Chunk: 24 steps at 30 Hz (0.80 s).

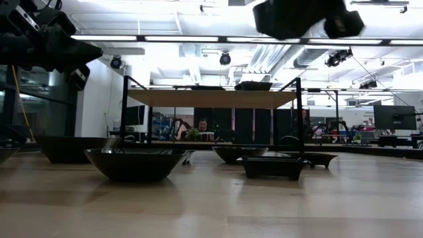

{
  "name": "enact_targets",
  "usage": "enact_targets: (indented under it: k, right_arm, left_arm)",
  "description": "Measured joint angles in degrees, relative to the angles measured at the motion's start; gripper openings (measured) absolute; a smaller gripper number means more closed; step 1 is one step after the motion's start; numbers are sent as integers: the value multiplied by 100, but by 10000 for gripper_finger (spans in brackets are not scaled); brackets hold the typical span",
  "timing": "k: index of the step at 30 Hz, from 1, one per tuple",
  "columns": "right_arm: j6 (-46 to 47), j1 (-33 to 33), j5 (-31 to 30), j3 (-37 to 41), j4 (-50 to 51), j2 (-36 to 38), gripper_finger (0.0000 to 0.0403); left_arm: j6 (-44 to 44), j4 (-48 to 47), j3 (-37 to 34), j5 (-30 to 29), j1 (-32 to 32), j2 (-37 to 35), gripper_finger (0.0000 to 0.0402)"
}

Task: Pick & Place Mini shaped plates
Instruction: Stack the distorted square-shaped plate on the distorted square-shaped plate

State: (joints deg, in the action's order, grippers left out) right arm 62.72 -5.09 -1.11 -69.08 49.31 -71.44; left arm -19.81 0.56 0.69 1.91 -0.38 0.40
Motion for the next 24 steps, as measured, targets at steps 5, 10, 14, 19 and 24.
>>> enact_targets:
  k: [5, 10, 14, 19, 24]
  right_arm:
    - [-576, 813, 26, -573, 334, -9, 1]
    - [-1006, 1518, 42, -1054, 699, -148, 1]
    - [-1320, 2000, 152, -1430, 853, -355, 1]
    - [-1774, 2559, 470, -1875, 889, -737, 1]
    - [-2245, 3182, 821, -2357, 1107, -1172, 1]
  left_arm:
    - [0, 0, 0, 0, 0, 0, 1]
    - [0, 0, 0, 2, 2, -2, 1]
    - [-1, 2, 0, 1, 1, -1, 1]
    - [0, 0, 0, 2, 2, -2, 1]
    - [0, 0, 0, 0, 1, -2, 1]
